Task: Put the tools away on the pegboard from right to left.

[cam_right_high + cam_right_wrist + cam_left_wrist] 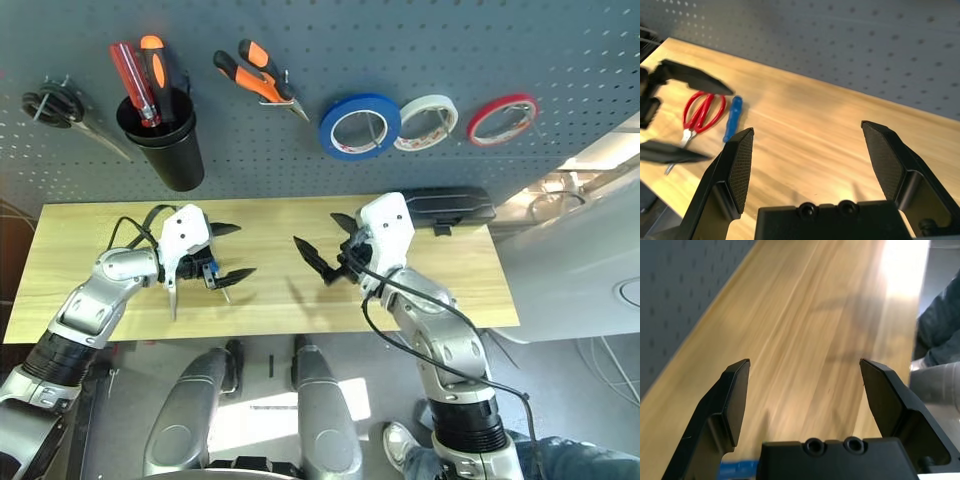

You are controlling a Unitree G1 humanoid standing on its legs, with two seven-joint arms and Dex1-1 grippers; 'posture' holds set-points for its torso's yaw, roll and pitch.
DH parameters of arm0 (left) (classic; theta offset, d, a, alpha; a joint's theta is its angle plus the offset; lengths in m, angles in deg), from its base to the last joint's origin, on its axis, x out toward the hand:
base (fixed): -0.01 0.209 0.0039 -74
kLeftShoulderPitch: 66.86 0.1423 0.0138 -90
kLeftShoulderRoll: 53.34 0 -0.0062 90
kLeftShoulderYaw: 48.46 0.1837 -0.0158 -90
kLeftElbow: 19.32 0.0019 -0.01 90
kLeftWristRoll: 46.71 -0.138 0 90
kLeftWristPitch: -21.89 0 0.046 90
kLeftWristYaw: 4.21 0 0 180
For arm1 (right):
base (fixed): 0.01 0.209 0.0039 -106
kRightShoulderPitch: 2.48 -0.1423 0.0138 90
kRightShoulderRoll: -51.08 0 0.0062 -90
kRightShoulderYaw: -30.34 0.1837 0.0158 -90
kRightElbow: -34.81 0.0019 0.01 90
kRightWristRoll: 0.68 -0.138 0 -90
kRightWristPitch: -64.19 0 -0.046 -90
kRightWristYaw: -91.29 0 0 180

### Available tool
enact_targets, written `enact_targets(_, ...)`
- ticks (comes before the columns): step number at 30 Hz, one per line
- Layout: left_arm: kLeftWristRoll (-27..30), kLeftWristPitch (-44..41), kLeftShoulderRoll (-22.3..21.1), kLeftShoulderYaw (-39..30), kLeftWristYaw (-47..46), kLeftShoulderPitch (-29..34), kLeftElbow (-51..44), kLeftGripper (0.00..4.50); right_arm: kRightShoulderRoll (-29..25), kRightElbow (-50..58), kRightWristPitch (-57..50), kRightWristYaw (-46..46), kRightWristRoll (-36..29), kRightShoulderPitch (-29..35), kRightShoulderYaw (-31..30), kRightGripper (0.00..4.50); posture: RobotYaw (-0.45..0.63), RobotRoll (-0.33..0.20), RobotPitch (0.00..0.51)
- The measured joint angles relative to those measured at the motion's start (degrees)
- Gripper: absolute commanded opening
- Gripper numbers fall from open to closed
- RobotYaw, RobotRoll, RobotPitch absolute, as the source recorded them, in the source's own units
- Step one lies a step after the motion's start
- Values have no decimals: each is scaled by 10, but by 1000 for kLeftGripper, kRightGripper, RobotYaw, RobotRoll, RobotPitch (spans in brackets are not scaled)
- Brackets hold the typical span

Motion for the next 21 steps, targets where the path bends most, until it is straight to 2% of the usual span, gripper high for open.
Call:
enact_targets(7, -29, -153, 40, -9, -82, -42, 74, 4500, -12, -40, 0, -14, 12, -21, -9, 4445, 82, 0, 342)
enact_targets(12, -29, -253, 75, -47, -148, -61, 102, 4500, -11, -41, -7, -14, 12, -28, -9, 4445, 82, 0, 341)
enact_targets(21, -20, -311, 108, -109, -228, -76, 123, 4500, -4, -41, -14, -14, 12, -33, -9, 4445, 82, 0, 341)
